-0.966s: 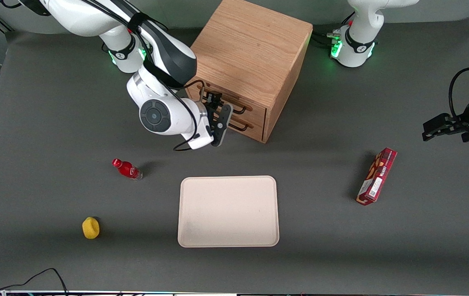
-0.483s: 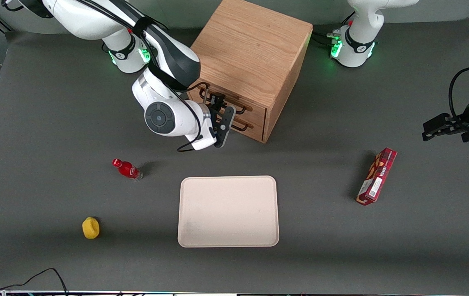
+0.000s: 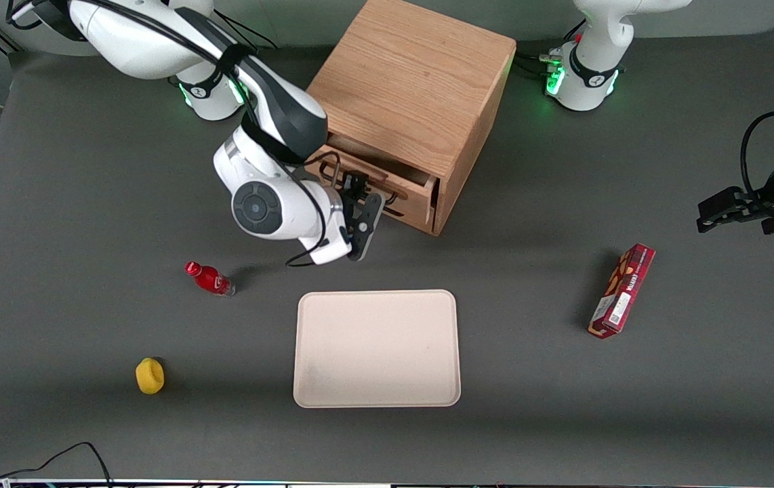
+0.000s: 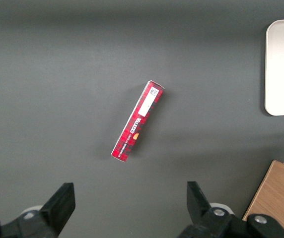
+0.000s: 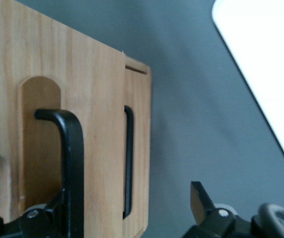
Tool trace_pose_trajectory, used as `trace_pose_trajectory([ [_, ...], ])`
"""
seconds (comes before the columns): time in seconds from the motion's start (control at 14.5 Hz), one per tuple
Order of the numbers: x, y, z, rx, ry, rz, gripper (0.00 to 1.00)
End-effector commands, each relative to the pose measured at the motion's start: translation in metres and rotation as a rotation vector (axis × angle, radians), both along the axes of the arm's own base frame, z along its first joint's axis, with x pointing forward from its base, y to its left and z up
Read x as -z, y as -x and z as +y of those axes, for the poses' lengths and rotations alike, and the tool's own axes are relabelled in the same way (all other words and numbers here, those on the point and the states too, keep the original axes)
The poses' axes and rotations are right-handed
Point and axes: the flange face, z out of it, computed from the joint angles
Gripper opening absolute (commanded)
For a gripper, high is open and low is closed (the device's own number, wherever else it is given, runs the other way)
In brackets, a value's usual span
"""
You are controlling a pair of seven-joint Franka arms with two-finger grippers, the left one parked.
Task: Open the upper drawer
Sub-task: 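Pull the handle outward with the right gripper to slide the drawer open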
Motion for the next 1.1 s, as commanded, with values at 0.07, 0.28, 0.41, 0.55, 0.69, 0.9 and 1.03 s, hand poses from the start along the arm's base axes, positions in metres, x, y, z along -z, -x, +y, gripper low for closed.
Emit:
trace_pose_trajectory([
  [0.07,0.0,-0.021,-0.002,0.023,-0.012,-0.015,1.0],
  [0.28,-0.001,-0.039,-0.021,0.058,-0.001,-0.032,1.0],
  [0.41,-0.001,-0.054,-0.033,0.075,0.006,-0.019,1.0],
  [0.55,-0.002,-0.066,-0.038,0.078,0.01,-0.014,1.0],
  [0.69,0.001,-0.072,-0.043,0.074,0.033,-0.034,1.0],
  [0.9,0.003,-0.082,-0.047,0.055,0.032,-0.058,1.0],
  [1.03,0.003,-0.093,-0.06,0.053,0.047,-0.084,1.0],
])
